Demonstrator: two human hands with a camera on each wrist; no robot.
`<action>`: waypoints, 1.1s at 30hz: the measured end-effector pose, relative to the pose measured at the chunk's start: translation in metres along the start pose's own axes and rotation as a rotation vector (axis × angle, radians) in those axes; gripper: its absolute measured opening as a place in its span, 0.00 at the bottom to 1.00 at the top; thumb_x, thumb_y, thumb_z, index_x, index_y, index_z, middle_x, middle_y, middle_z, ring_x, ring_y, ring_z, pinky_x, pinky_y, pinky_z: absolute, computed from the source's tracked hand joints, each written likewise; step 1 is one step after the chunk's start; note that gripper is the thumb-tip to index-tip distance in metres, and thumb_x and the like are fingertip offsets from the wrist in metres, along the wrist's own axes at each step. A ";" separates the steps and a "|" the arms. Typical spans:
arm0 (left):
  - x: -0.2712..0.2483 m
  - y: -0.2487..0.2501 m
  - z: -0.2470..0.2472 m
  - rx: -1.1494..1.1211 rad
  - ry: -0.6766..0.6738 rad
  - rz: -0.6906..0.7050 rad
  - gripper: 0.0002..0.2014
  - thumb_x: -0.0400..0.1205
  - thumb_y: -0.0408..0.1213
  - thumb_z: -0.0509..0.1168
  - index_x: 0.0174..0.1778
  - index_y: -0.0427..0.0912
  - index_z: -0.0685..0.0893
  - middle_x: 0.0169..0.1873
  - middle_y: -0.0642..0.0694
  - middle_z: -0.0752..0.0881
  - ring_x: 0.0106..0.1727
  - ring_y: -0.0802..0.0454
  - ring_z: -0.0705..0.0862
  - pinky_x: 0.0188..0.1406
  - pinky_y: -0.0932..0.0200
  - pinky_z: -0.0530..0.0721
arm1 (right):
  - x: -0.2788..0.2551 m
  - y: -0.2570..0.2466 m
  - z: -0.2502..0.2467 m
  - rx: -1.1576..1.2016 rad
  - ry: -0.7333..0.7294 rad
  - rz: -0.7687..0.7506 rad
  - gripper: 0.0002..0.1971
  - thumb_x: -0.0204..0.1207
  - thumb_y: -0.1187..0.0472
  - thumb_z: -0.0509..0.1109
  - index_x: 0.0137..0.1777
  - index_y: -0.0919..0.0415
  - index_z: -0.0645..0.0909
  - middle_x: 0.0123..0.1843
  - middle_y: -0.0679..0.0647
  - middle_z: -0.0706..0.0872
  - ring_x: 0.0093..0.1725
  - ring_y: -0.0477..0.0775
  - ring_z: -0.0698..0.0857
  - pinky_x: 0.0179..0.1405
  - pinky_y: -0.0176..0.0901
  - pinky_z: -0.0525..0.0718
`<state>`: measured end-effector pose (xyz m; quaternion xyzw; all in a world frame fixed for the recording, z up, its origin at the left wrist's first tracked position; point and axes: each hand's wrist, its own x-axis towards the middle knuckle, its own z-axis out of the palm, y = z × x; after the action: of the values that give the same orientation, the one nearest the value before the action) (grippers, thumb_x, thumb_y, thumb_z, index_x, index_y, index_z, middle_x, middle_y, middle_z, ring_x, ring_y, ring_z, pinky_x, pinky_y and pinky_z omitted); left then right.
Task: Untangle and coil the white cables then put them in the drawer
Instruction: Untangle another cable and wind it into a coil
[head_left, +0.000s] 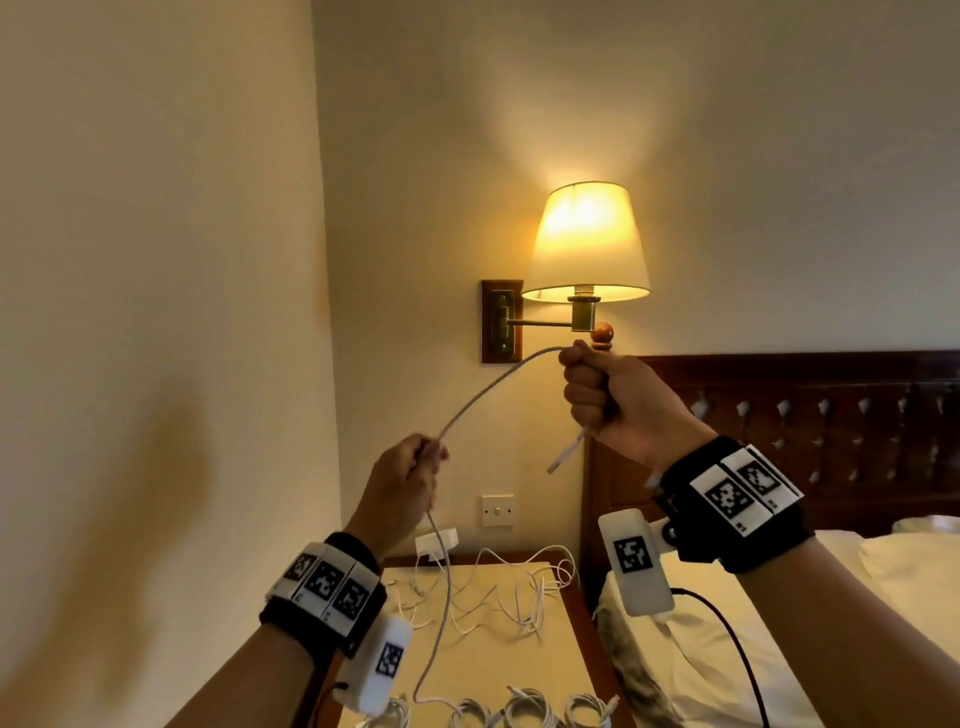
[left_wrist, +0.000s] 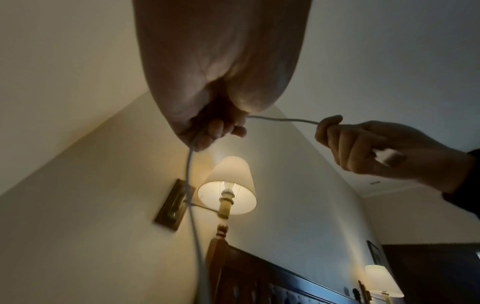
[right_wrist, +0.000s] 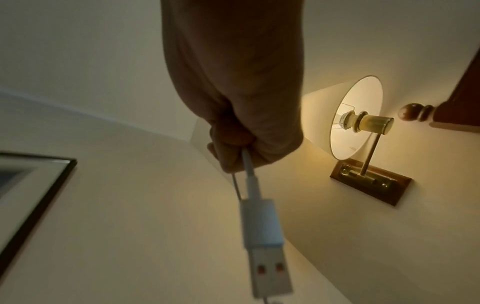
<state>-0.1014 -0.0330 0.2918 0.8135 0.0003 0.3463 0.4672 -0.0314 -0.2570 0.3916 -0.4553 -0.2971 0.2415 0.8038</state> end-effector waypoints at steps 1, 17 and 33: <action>-0.012 -0.003 0.007 -0.085 -0.073 -0.130 0.13 0.89 0.38 0.54 0.43 0.39 0.79 0.28 0.47 0.75 0.21 0.58 0.72 0.21 0.61 0.74 | 0.001 -0.001 -0.001 0.003 0.027 -0.015 0.17 0.90 0.56 0.51 0.44 0.60 0.76 0.26 0.46 0.61 0.22 0.43 0.60 0.18 0.33 0.59; 0.009 0.111 0.001 0.304 -0.088 0.510 0.16 0.87 0.39 0.59 0.32 0.47 0.77 0.21 0.58 0.73 0.25 0.63 0.75 0.27 0.75 0.70 | -0.013 0.029 0.013 -0.497 -0.079 -0.097 0.18 0.88 0.57 0.55 0.52 0.69 0.83 0.38 0.60 0.89 0.40 0.57 0.90 0.39 0.40 0.88; 0.023 0.063 0.015 0.110 -0.013 0.345 0.17 0.85 0.48 0.57 0.30 0.48 0.76 0.23 0.56 0.74 0.25 0.62 0.73 0.29 0.73 0.70 | -0.016 0.029 0.015 -0.051 -0.134 0.140 0.15 0.88 0.57 0.55 0.45 0.61 0.79 0.28 0.51 0.79 0.27 0.46 0.80 0.29 0.35 0.82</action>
<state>-0.0959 -0.0730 0.3480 0.8281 -0.1231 0.4156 0.3555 -0.0563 -0.2448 0.3683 -0.4782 -0.3237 0.3193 0.7514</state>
